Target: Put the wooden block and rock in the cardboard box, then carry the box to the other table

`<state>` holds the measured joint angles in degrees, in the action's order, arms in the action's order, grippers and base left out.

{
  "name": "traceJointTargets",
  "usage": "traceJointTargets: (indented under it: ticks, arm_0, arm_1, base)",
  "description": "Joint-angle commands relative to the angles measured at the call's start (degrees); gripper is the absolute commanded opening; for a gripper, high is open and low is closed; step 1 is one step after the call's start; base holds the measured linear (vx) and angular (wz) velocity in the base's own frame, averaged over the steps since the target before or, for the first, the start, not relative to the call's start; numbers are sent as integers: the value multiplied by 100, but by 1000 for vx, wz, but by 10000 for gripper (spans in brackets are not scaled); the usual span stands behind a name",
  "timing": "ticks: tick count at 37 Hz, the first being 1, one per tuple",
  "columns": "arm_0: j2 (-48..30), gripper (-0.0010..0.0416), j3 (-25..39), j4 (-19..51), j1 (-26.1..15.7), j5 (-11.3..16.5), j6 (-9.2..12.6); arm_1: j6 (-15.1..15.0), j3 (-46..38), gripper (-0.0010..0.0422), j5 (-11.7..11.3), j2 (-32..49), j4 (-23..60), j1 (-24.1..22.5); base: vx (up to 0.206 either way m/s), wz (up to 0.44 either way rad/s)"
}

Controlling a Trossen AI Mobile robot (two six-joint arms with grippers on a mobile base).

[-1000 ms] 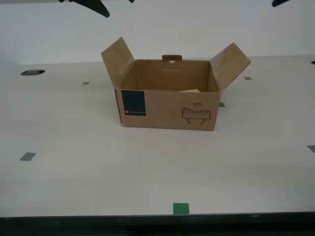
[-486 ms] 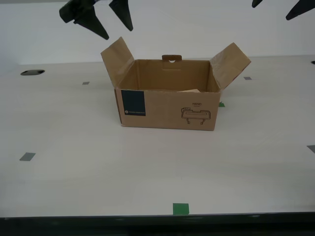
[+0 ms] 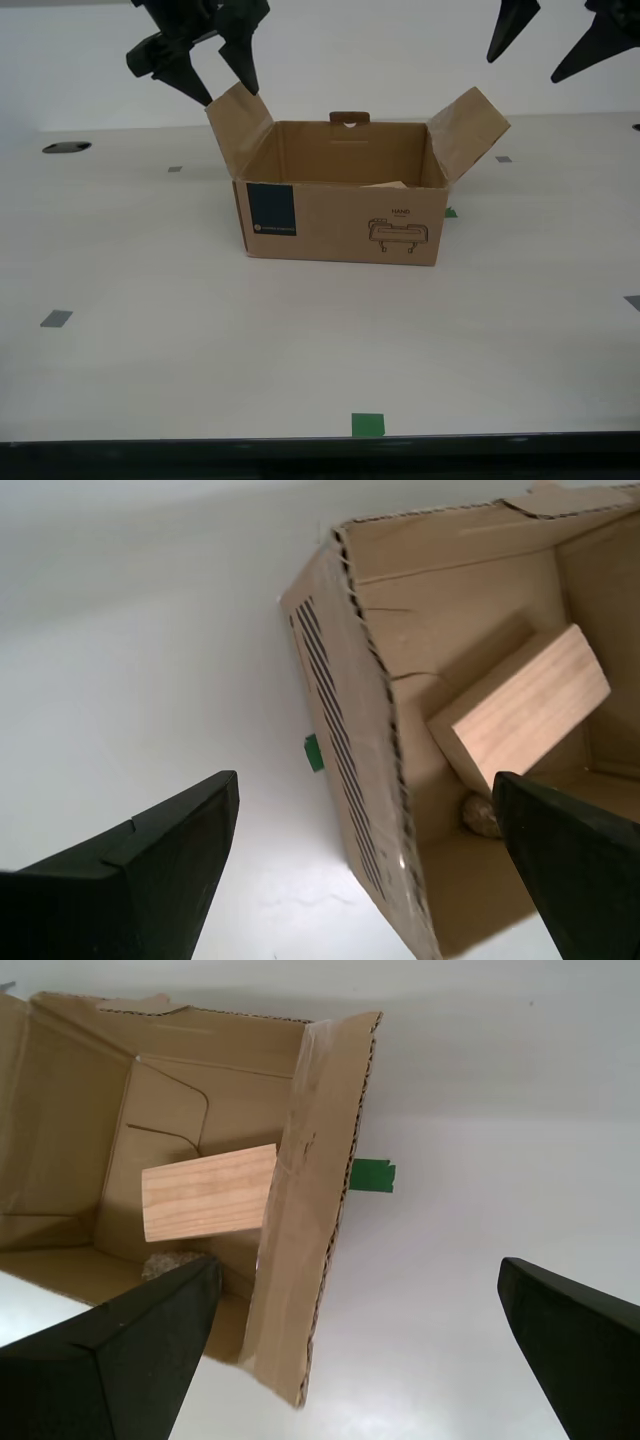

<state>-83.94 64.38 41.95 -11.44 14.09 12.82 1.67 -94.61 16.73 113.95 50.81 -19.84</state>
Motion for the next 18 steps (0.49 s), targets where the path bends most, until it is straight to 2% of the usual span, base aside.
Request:
traceJointTargets:
  ticks: [1,3,9,14,16,18]
  arm_0:
    - [-278,387,4,-208,-2,160,4]
    - [-435,387,4,-306,-2,262,4]
    - [-898,387,4,-608,-11,533,0]
    - [-1274,387,4,-925,-17,603,4]
    - [-1414,387,4,-1019,-20,634,2]
    - [-1534,387,4,-1097,-20,780,4]
  arm_1:
    - [-31,-208,346,42,306,15,-9]
    - [-74,-315,346,109,487,31,-13]
    - [-85,-625,346,605,964,125,-13]
    - [-94,-804,346,629,1246,186,-13]
    - [-190,-807,346,647,1300,181,-15]
    - [-339,-793,346,673,1327,181,-15]
  base:
    - [0,0]
    - [0,0]
    - [0,0]
    - [0,0]
    - [0,0]
    - [0,0]
